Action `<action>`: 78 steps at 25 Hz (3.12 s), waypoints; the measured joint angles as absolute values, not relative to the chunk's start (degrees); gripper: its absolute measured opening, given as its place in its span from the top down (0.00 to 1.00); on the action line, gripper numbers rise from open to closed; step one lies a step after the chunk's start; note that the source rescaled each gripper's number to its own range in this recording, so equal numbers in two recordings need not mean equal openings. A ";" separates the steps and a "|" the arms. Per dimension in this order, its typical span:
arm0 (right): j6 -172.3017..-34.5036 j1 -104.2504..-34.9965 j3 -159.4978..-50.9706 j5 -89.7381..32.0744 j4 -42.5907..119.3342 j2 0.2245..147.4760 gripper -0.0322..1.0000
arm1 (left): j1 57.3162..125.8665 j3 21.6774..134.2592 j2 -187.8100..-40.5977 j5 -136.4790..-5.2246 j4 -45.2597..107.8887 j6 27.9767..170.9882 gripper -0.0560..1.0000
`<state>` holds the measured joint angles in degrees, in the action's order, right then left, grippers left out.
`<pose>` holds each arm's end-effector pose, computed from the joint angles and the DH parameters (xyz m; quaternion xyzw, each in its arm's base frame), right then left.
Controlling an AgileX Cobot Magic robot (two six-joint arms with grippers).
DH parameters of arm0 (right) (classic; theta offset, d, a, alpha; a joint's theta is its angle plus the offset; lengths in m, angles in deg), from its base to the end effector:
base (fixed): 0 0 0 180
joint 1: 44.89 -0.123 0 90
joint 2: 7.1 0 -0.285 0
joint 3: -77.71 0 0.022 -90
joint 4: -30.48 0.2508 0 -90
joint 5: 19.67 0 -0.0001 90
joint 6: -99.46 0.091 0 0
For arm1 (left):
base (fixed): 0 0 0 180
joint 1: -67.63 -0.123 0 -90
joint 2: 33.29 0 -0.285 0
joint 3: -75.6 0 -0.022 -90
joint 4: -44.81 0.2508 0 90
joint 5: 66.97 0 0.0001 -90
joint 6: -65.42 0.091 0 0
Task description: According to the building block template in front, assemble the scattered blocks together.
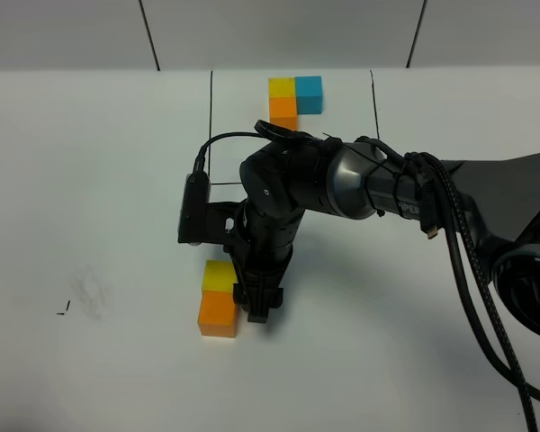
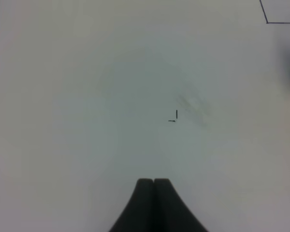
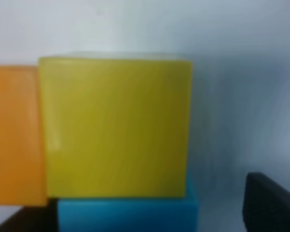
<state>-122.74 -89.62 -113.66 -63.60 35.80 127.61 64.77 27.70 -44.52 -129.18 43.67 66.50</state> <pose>0.3100 0.3154 0.1175 -0.6614 0.7409 0.0381 0.1099 0.0022 -0.0015 0.2787 -0.0133 0.8717 0.0069 0.4899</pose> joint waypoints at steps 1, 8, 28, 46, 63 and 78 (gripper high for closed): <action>-122.38 -89.62 -113.66 -63.60 35.59 127.61 0.05 | 64.77 27.70 -44.52 -129.18 43.67 66.50 0.95; -120.38 -89.62 -113.66 -64.10 34.04 127.61 0.04 | 64.77 27.70 -44.52 -129.18 43.67 66.50 0.95; -113.99 -88.66 -113.66 -72.15 24.11 116.64 0.21 | 64.77 27.70 -44.52 -129.18 43.67 66.50 0.95; -108.91 -73.22 -112.75 -85.34 23.96 115.60 0.96 | 64.77 27.70 -44.52 -129.18 43.67 66.50 0.95; -97.52 -54.57 -77.63 -78.61 22.57 80.95 0.96 | 64.77 27.70 -44.52 -129.18 43.67 66.50 0.95; -81.27 -53.71 -56.31 -81.62 19.69 46.42 0.96 | 64.77 27.70 -44.52 -129.18 43.67 66.50 0.95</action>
